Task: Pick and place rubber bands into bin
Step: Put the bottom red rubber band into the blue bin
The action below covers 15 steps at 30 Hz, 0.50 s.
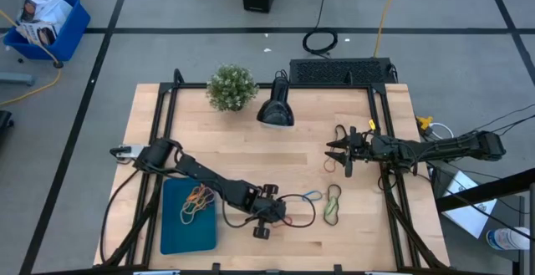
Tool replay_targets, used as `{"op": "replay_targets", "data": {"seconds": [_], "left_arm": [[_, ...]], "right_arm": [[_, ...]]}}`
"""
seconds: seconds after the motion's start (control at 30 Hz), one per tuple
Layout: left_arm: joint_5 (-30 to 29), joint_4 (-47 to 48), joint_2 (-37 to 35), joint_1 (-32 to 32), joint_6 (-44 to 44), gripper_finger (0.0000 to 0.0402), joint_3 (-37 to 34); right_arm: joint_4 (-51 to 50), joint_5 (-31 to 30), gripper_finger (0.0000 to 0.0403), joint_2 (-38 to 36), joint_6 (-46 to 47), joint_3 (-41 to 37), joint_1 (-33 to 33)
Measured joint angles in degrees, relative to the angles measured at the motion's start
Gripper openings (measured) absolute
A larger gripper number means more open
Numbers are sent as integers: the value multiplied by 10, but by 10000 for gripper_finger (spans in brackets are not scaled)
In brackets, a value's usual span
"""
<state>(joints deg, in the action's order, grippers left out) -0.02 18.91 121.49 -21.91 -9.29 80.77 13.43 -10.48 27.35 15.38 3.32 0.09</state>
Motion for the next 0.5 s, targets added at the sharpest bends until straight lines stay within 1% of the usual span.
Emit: {"op": "replay_targets", "data": {"seconds": [0.07,0.13,0.23,0.33,0.5], "left_arm": [[13,36,-17,0,-7,6,-2],[15,62,-37,-2,-16,7,-3],[15,131,-82,-2,-36,4,-1],[15,207,-125,-3,-63,6,-1],[21,307,-209,-5,-128,5,-1]], "right_arm": [[0,0,164,0,0,0,0],[0,0,164,0,0,0,0],[0,0,164,0,0,0,0],[0,-1,164,0,0,0,0],[5,-1,164,2,0,0,0]]}}
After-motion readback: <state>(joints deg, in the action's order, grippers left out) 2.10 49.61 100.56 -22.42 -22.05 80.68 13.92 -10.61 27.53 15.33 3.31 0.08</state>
